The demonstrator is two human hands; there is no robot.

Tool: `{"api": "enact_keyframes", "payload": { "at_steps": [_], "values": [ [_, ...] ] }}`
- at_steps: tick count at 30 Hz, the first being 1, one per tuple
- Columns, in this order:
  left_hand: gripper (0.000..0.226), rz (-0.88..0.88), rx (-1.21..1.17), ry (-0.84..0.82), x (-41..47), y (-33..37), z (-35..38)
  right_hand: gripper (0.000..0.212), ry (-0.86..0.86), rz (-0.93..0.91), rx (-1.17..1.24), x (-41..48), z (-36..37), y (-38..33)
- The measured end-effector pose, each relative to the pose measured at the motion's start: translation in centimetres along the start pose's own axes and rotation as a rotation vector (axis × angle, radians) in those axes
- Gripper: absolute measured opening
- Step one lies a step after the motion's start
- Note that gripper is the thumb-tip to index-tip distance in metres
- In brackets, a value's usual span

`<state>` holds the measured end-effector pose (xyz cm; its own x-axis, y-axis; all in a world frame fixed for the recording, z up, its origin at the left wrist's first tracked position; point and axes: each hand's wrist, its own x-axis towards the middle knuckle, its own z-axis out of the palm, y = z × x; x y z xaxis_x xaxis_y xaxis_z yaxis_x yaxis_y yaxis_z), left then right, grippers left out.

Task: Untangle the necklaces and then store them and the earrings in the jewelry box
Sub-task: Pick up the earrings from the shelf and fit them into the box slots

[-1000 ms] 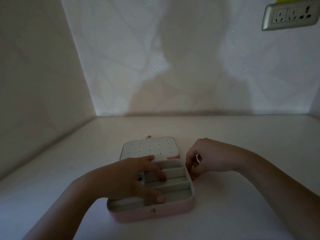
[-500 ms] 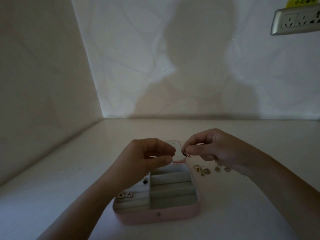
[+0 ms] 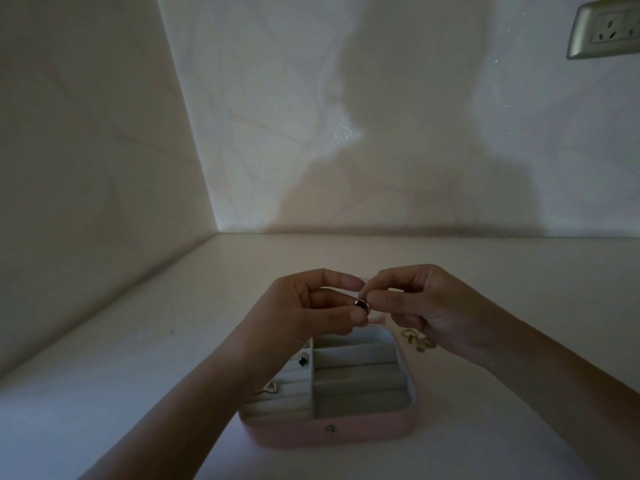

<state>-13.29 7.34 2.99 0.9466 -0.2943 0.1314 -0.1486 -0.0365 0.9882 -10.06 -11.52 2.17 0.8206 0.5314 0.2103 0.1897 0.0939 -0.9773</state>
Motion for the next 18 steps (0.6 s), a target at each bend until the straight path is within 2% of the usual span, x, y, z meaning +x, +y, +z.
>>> {"api": "enact_keyframes", "payload": {
  "at_steps": [6, 11, 15, 18],
  "values": [
    [0.021, 0.005, 0.086, 0.011, -0.33, 0.61, -0.59, 0.009, 0.003, 0.009, -0.079, 0.01, 0.02, 0.3],
    [0.02, 0.017, 0.319, 0.071, -0.34, 0.65, -0.95, 0.009, 0.048, -0.045, -0.076, -0.01, 0.03, 0.45],
    [0.032, 0.009, 0.18, 0.028, -0.41, 0.99, -1.09, 0.01, 0.063, -0.243, -0.232, 0.02, 0.53, 0.61],
    [0.033, -0.016, 0.159, -0.019, -0.52, 0.97, -1.01, 0.009, 0.12, -0.365, -0.402, 0.07, 0.74, 0.85]
  ]
}}
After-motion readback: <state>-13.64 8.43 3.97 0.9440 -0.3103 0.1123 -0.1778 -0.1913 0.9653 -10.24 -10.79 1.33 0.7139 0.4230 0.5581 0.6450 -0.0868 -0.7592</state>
